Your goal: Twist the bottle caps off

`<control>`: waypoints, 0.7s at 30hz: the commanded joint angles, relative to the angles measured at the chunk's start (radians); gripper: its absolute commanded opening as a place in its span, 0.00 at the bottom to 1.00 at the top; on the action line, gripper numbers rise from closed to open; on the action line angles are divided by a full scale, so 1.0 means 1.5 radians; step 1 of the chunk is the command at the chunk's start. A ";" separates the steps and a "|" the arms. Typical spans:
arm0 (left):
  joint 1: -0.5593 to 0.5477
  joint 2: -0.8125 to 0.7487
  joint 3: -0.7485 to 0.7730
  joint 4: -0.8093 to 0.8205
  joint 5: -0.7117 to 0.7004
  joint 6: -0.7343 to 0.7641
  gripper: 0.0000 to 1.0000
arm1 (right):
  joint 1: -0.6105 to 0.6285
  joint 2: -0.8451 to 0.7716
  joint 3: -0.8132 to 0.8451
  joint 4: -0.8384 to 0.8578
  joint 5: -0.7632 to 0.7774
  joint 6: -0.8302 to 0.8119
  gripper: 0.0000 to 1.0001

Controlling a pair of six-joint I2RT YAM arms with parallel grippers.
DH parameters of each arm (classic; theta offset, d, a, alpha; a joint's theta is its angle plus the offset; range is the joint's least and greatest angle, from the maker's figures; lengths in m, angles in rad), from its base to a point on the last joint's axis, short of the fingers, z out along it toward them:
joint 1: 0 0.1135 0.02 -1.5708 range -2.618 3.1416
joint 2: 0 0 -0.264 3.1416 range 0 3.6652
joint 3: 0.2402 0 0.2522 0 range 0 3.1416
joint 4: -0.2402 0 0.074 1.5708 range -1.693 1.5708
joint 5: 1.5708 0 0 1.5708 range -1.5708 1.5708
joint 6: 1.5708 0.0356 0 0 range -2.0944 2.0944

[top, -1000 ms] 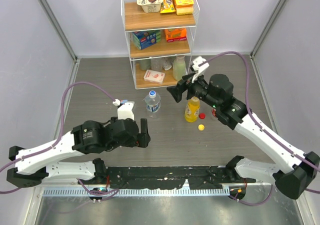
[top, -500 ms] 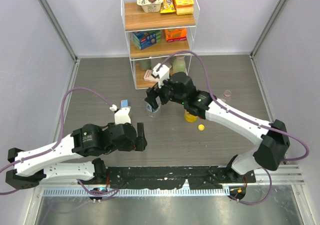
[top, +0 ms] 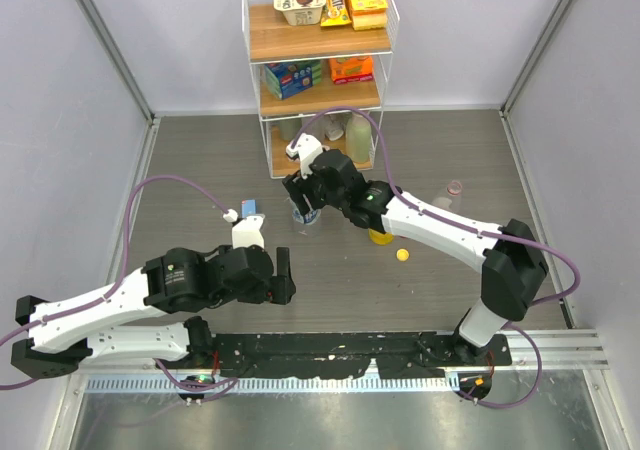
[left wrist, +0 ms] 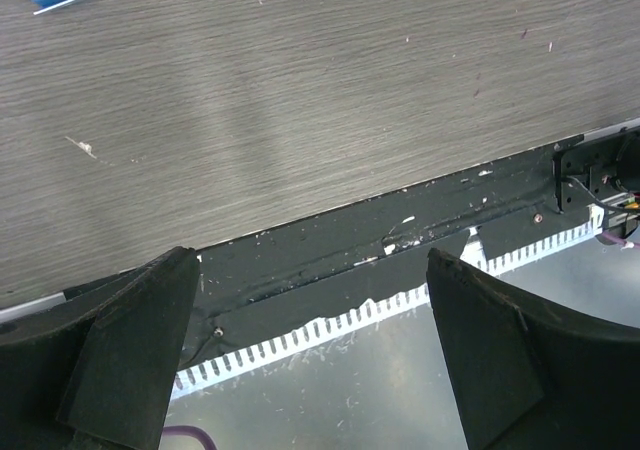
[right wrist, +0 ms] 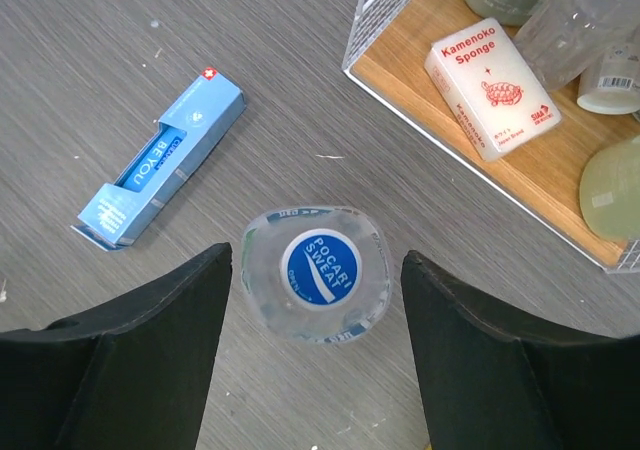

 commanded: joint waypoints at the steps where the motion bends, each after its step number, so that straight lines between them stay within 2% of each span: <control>1: 0.002 -0.005 0.002 0.019 0.001 0.021 1.00 | 0.002 0.019 0.040 0.031 0.027 0.027 0.70; 7: 0.001 -0.006 0.013 0.019 -0.001 0.036 1.00 | 0.002 0.042 0.047 0.039 0.016 0.062 0.46; 8: 0.001 -0.007 0.016 0.020 -0.002 0.040 1.00 | 0.002 0.043 0.050 0.039 0.016 0.070 0.38; 9: 0.002 -0.006 0.016 0.019 -0.003 0.041 1.00 | 0.002 0.044 0.051 0.039 0.016 0.071 0.35; 10: 0.002 -0.007 0.016 0.018 -0.004 0.042 1.00 | 0.003 0.044 0.052 0.039 0.016 0.077 0.24; 11: 0.001 -0.007 0.016 0.019 -0.004 0.044 1.00 | 0.002 0.042 0.054 0.038 0.017 0.081 0.19; 12: 0.002 -0.006 0.016 0.018 -0.004 0.046 1.00 | 0.002 0.041 0.054 0.038 0.021 0.083 0.10; 16: 0.001 -0.005 0.020 0.012 -0.010 0.049 1.00 | 0.001 0.022 0.051 0.033 0.037 0.090 0.02; 21: 0.001 0.009 0.057 -0.004 -0.031 0.075 1.00 | 0.000 -0.014 0.041 0.024 0.033 0.094 0.01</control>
